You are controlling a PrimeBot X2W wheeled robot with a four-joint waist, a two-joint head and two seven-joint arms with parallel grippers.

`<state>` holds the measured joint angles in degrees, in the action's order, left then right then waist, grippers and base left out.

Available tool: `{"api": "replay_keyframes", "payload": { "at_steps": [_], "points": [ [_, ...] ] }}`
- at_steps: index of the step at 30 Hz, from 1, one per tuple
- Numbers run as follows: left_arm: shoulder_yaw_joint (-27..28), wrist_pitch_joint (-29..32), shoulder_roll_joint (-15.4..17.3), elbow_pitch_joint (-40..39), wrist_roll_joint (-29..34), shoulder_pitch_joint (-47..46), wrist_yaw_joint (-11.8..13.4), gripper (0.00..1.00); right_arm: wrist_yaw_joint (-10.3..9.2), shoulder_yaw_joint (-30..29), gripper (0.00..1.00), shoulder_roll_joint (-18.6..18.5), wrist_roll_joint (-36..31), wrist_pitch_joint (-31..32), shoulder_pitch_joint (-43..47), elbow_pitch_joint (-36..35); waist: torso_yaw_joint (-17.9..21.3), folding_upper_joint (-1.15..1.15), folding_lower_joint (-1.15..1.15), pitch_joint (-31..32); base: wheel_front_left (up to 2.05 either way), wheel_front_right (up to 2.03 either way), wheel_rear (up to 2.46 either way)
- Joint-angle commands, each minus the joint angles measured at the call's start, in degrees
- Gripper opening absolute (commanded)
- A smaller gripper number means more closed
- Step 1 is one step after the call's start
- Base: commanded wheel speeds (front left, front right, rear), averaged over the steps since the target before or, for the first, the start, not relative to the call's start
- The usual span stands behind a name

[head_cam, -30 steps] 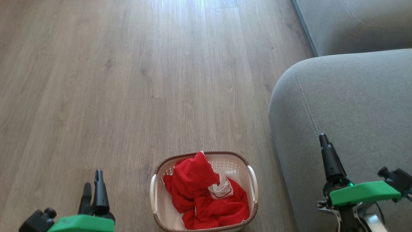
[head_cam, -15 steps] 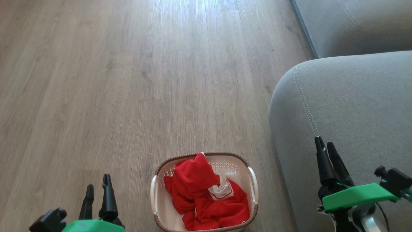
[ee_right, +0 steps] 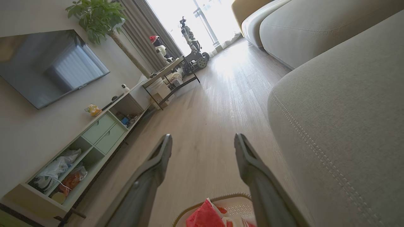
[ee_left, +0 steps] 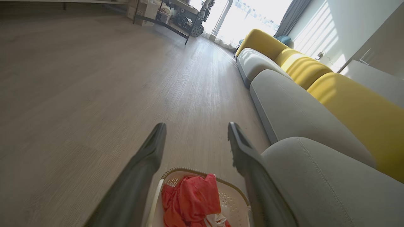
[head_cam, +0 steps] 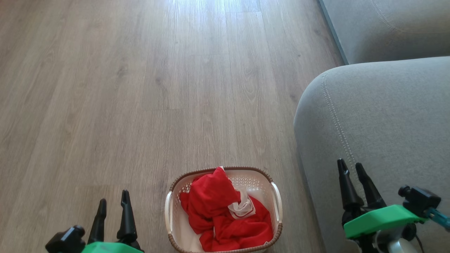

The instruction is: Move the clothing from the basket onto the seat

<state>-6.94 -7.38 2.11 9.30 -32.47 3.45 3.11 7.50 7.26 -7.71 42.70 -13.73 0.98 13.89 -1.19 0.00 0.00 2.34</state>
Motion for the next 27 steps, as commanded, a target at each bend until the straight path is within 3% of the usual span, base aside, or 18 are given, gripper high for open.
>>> {"api": "replay_keyframes", "payload": {
  "at_steps": [1, 27],
  "points": [
    [0.6, -1.3, 0.7, -1.8, 2.5, -0.9, 0.6, 1.0, -0.01, 0.0, 1.0, 0.0, -3.0, -0.8, -1.2, -1.0, -0.1, 0.0, 0.0, 0.0, 0.0, 0.0, 0.0],
    [-2.0, -5.5, 0.8, 2.0, 18.2, -1.6, 2.3, 1.0, -0.01, -2.5, 1.0, 3.2, -24.1, -1.1, -1.7, 3.1, -0.7, 0.0, 0.0, 0.5, 0.0, 0.0, 0.0]
  ]
}}
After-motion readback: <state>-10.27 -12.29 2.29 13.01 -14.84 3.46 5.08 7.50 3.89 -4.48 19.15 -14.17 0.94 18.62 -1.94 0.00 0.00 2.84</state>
